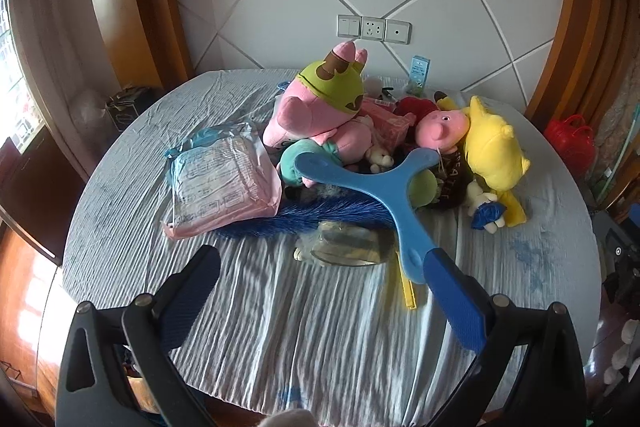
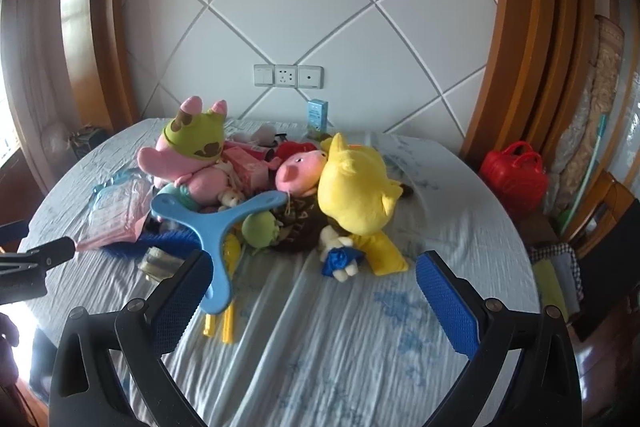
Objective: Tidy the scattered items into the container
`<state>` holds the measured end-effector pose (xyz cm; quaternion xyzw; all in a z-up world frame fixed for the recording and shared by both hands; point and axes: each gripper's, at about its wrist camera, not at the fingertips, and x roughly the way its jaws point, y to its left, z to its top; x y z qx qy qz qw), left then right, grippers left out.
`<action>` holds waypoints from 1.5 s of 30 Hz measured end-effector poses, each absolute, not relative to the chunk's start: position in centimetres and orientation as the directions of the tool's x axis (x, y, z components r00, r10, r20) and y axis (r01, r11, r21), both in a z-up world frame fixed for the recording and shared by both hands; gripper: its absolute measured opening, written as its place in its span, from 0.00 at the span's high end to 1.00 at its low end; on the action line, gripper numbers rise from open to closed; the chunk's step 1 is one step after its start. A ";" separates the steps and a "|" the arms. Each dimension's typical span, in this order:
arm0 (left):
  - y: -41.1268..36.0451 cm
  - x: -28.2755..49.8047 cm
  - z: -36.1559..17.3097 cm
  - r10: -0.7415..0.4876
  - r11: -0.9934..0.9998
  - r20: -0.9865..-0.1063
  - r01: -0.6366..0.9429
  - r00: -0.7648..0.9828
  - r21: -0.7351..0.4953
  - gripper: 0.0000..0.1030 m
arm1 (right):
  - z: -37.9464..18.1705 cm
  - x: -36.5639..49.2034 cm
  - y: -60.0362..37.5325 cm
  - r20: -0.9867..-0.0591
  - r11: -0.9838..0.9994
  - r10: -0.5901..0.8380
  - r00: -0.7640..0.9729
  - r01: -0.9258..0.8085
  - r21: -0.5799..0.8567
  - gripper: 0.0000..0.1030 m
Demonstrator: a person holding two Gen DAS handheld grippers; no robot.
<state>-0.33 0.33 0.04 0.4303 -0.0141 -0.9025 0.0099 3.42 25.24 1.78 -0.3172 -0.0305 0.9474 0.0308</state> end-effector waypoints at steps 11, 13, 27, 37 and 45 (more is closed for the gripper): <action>0.4 -0.2 0.0 -0.030 -1.000 -0.764 0.016 -0.645 0.026 0.00 | 1.8 3.2 25.3 -0.615 -0.998 0.063 -0.786 -0.040 -0.050 0.00; 0.2 0.1 -0.2 -0.020 -1.000 -0.759 0.012 -0.651 0.016 0.00 | 1.8 3.1 25.3 -0.618 -0.998 0.060 -0.784 -0.040 -0.045 0.00; 0.1 0.7 0.8 -0.009 -1.000 -0.721 0.009 -0.693 0.004 0.00 | 2.0 3.5 25.6 -0.615 -0.998 0.058 -0.786 -0.055 -0.023 0.00; 0.3 1.3 0.5 0.035 -0.999 -0.717 -0.021 -0.696 -0.028 0.00 | 2.0 4.2 25.7 -0.612 -0.998 0.064 -0.788 -0.068 -0.017 0.00; 0.8 1.1 0.0 0.058 -0.998 -0.751 -0.051 -0.658 -0.033 0.00 | 2.1 4.5 25.8 -0.610 -0.997 0.070 -0.790 -0.075 -0.016 0.00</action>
